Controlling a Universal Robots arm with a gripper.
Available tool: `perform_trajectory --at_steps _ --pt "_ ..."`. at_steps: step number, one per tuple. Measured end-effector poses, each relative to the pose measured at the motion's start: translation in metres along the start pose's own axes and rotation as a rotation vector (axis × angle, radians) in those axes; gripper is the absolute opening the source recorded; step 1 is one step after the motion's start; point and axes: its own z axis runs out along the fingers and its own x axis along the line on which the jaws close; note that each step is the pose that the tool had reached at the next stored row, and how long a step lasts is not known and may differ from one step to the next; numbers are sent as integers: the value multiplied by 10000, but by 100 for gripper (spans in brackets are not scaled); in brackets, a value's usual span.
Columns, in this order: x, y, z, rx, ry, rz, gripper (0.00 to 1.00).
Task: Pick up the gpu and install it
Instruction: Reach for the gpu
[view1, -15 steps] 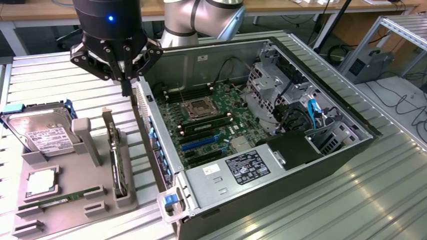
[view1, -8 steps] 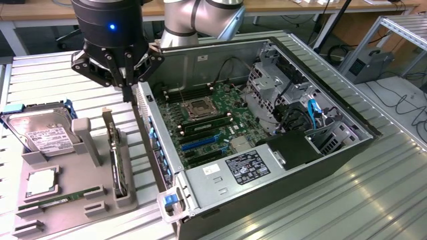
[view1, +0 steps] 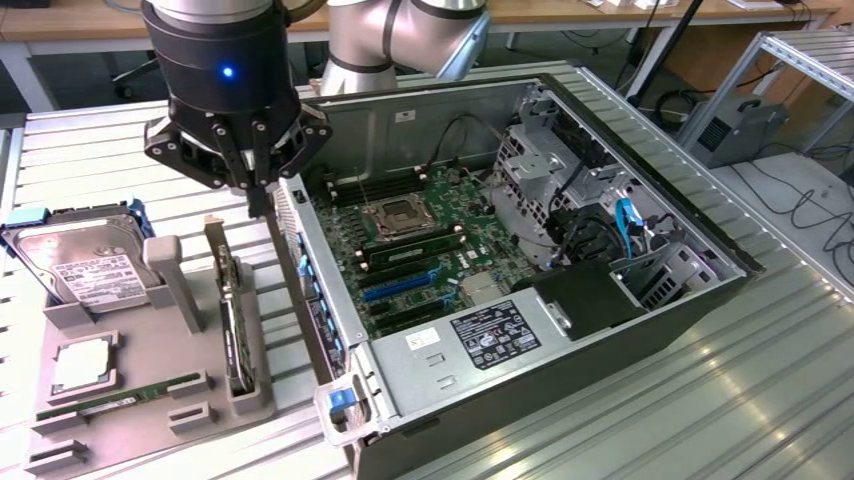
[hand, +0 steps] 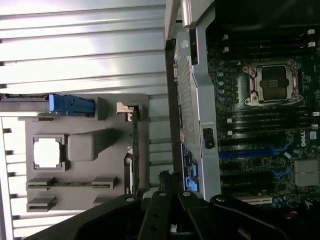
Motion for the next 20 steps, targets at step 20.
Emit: perform_trajectory --at_steps 20 --pt "3 -79 10 0 0 0 11"
